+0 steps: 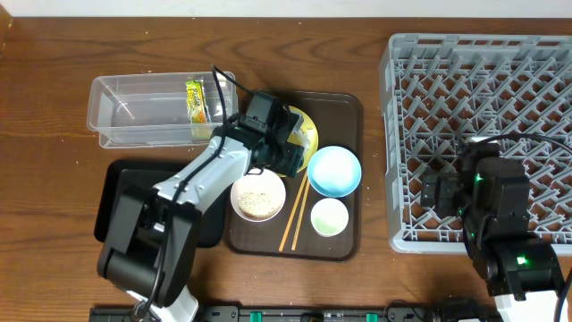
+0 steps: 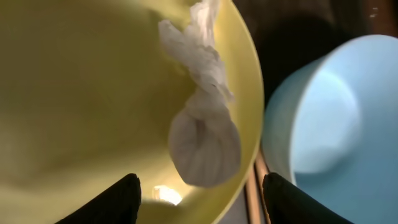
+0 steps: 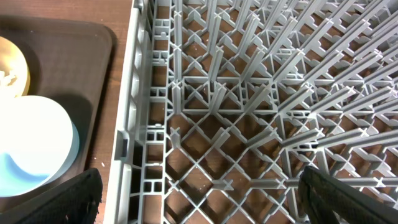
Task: Sort waste into correct bins and load items into the dishwasher rack
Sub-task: 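Reach the left gripper back and grasp the white tissue, then carry the tissue to the clear bin and drop it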
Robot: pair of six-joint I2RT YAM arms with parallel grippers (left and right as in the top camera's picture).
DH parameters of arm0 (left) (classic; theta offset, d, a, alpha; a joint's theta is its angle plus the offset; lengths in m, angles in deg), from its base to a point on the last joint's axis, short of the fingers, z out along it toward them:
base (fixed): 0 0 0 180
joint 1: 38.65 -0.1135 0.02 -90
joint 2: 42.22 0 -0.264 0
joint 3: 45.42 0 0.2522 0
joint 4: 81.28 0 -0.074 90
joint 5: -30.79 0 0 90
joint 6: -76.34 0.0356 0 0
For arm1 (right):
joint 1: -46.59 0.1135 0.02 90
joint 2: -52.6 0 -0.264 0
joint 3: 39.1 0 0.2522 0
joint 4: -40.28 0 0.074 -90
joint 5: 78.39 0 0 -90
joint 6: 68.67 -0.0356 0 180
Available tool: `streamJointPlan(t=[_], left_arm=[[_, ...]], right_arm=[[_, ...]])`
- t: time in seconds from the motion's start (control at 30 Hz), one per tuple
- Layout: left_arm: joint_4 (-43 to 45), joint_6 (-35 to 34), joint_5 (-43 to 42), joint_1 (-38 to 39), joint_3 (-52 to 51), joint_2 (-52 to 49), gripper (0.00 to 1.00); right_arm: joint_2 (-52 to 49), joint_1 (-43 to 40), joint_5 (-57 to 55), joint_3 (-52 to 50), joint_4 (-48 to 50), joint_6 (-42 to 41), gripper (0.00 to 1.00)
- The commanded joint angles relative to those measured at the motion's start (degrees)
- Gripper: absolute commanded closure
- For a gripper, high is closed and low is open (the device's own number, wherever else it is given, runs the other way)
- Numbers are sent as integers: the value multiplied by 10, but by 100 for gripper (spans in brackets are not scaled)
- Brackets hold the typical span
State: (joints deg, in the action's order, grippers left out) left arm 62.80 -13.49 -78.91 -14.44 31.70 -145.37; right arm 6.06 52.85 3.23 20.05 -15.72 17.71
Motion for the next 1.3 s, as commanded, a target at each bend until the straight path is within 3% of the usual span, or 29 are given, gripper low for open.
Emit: streamJointPlan(t=[0.0, 0.2, 0.33, 0.63, 0.87, 1.13, 1.27], left_arm=[[5, -1, 9, 3, -1, -15, 34], [14, 0, 10, 7, -1, -40, 36], [25, 0, 10, 7, -1, -47, 44], [49, 0, 10, 7, -1, -47, 66], [48, -1, 10, 7, -1, -47, 92], [44, -1, 18, -4, -1, 6, 94], [37, 0, 65, -27, -1, 70, 94]], right_arm=[[0, -8, 3, 14, 0, 5, 1], [0, -8, 3, 14, 0, 5, 1], [0, -8, 3, 14, 0, 5, 1], [0, -8, 3, 14, 0, 5, 1], [0, -8, 3, 14, 0, 5, 1], [0, -8, 3, 14, 0, 5, 1], [0, -8, 3, 14, 0, 5, 1]])
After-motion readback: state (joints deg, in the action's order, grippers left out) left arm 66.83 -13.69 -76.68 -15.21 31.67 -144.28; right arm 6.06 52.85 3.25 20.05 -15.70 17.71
